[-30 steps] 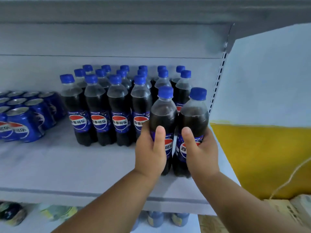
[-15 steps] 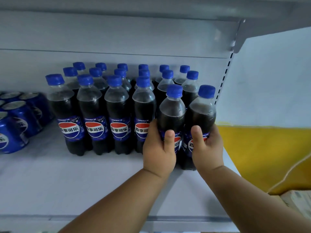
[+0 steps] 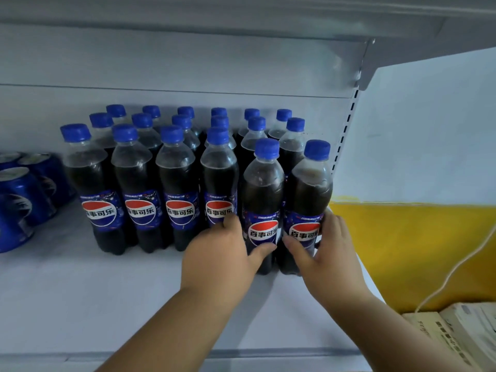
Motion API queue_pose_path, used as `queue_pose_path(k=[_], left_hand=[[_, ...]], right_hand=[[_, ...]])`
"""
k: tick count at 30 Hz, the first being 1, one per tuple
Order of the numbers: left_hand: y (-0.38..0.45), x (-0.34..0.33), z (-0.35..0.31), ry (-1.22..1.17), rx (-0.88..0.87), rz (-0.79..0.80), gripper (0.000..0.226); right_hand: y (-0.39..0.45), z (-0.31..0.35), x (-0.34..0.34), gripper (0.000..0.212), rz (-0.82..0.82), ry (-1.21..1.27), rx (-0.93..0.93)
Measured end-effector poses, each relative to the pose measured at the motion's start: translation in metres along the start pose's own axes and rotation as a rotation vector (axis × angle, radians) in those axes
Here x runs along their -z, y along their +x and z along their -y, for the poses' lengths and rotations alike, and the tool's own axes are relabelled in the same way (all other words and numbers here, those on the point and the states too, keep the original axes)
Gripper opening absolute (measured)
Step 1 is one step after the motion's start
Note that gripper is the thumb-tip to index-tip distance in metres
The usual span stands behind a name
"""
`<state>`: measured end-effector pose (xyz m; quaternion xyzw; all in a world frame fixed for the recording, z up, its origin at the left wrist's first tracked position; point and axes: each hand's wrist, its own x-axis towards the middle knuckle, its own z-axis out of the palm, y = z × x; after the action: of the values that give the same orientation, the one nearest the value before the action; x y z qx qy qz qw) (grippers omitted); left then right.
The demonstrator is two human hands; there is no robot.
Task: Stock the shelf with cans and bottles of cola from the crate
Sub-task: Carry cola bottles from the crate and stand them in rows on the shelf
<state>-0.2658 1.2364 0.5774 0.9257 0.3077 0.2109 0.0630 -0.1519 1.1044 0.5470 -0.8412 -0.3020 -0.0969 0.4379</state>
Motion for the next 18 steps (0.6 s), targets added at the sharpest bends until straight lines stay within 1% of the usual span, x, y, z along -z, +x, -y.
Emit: queue_pose_path(k=[5, 8, 10, 15, 18], left_hand=[[0.010, 0.000, -0.008, 0.137, -0.015, 0.012, 0.055], [0.020, 0.002, -0.014, 0.251, 0.004, 0.055, 0.053], [0.027, 0.002, -0.016, 0.238, 0.026, 0.093, 0.051], [0.044, -0.001, -0.020, 0.107, 0.066, 0.213, 0.046], [0.047, 0.001, -0.022, 0.095, 0.078, 0.223, 0.044]], right_hand=[[0.009, -0.003, -0.002, 0.058, 0.004, 0.012, 0.008], [0.019, -0.003, -0.007, 0.060, -0.011, 0.061, -0.010], [0.024, -0.005, -0.009, 0.060, -0.018, 0.085, -0.039], [0.033, -0.010, -0.014, 0.058, -0.015, 0.110, -0.085], [0.039, -0.011, -0.016, 0.056, -0.014, 0.121, -0.088]])
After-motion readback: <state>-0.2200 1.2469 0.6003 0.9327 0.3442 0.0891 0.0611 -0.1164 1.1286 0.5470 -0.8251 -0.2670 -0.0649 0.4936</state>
